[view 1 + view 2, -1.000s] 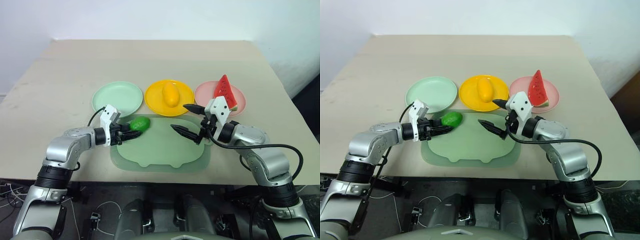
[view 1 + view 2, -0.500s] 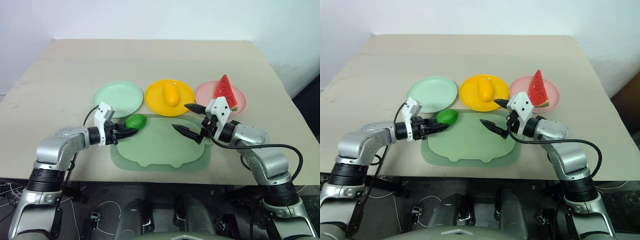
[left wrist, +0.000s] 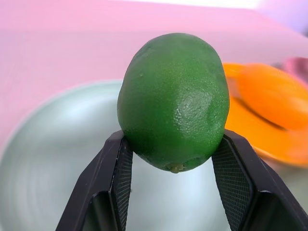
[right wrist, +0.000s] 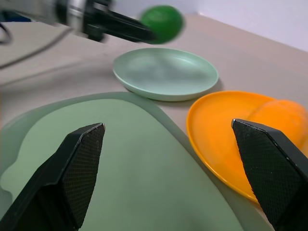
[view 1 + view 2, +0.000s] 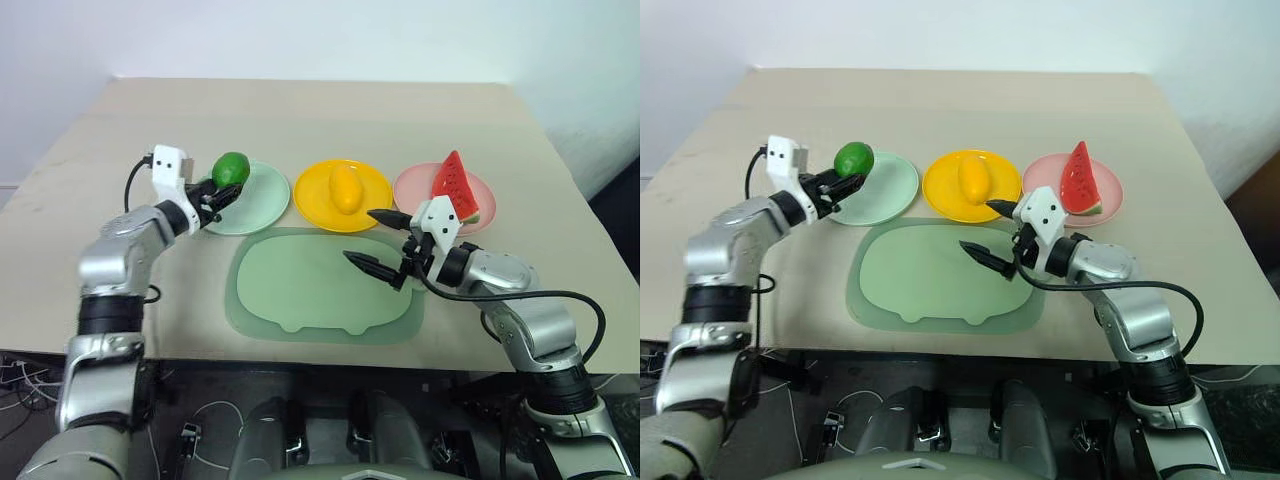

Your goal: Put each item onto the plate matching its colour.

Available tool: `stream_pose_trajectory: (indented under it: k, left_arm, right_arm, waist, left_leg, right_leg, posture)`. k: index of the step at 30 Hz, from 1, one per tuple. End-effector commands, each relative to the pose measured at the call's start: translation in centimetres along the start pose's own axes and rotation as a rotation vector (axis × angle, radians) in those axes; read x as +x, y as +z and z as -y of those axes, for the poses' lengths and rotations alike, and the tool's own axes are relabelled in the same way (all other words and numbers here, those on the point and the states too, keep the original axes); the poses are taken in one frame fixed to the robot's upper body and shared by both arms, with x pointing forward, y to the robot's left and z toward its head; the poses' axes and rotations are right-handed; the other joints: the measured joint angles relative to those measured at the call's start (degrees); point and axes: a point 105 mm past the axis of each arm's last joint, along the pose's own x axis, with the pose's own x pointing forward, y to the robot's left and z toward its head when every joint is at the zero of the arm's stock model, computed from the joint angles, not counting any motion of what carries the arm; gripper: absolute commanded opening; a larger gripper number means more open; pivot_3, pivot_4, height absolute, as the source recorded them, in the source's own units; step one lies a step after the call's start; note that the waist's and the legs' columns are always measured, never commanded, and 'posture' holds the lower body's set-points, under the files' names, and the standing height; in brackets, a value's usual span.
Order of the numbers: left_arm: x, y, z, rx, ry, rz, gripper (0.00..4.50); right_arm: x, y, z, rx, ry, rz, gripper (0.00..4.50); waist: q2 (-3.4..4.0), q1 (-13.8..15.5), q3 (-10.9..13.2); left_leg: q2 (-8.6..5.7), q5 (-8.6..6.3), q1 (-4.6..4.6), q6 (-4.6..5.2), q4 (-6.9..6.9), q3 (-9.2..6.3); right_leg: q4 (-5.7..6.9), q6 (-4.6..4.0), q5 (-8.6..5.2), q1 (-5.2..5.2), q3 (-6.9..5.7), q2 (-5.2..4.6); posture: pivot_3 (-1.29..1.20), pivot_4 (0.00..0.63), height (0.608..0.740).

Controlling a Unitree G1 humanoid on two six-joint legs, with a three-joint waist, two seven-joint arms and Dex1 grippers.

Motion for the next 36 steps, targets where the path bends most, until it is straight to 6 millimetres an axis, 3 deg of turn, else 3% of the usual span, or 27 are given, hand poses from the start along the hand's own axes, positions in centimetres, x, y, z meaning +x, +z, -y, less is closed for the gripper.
stream_pose_trajectory:
  k: [1, 8, 15, 17, 27, 33, 36]
  left_arm:
    - [1.0, 0.2, -1.1, 0.049, 0.061, 0.008, 2.09]
    - [2.7, -2.5, -1.9, 0.031, 0.113, -0.105, 2.09]
    - [2.4, -2.6, -1.7, 0.024, 0.053, -0.108, 4.41]
    - [2.2, -2.5, -1.4, 0.031, 0.021, -0.113, 4.47]
    - [-1.6, 1.6, -1.4, 0.093, 0.01, -0.06, 4.47]
    - [-6.1, 2.0, -1.0, 0.157, -0.042, -0.097, 4.47]
    - [-7.6, 2.2, -0.3, 0.157, -0.108, -0.026, 4.47]
  right_arm:
    - [0.0, 1.5, 0.3, -0.038, -0.002, 0.043, 4.5]
    - [0.0, 1.5, 0.5, -0.045, -0.015, 0.037, 4.5]
    - [-0.1, 1.6, 0.5, -0.041, -0.022, 0.04, 4.5]
    - [-0.1, 1.6, 0.5, -0.041, -0.022, 0.039, 4.5]
    - [-0.2, 1.8, 0.4, -0.039, -0.021, 0.046, 4.5]
    - [-0.5, 2.0, 0.4, -0.03, -0.02, 0.057, 4.5]
    - [-0.8, 2.3, 0.4, -0.017, -0.021, 0.072, 4.5]
  waist:
    - [0.0, -0.2, 0.0]
    - [-0.04, -0.2, 0.0]
    - [-0.05, -0.2, 0.0]
    - [-0.05, -0.2, 0.0]
    - [-0.05, -0.1, 0.0]
    - [-0.05, -0.4, 0.0]
    - [-0.05, -0.2, 0.0]
  left_leg:
    - [0.01, 0.0, -0.01, 0.0, 0.0, 0.01]
    - [0.01, 0.01, 0.0, 0.02, 0.06, 0.02]
    - [0.01, -0.01, -0.01, 0.04, 0.08, 0.01]
    - [0.01, -0.01, -0.01, 0.04, 0.08, 0.01]
    - [0.01, -0.01, -0.01, 0.04, 0.08, 0.0]
    - [0.02, -0.01, -0.01, 0.03, 0.06, 0.0]
    - [0.02, -0.01, 0.01, 0.02, 0.06, 0.0]
  right_leg:
    - [0.01, 0.0, 0.0, -0.04, 0.0, 0.01]
    - [0.36, 0.14, -0.09, -0.16, 0.0, -0.02]
    - [0.37, 0.11, -0.08, -0.18, 0.0, -0.04]
    - [0.37, 0.09, -0.07, -0.18, 0.0, -0.04]
    - [0.4, 0.1, -0.08, -0.18, 0.01, -0.04]
    - [0.42, 0.14, -0.13, -0.21, 0.02, -0.03]
    - [0.41, 0.13, -0.15, -0.19, 0.02, -0.05]
  posture:
    - [0.0, 0.15, 0.696]
    - [0.0, 0.15, 0.696]
    - [0.0, 0.15, 0.696]
    - [0.0, 0.15, 0.696]
    - [0.0, 0.15, 0.696]
    - [0.0, 0.15, 0.696]
    - [0.0, 0.15, 0.696]
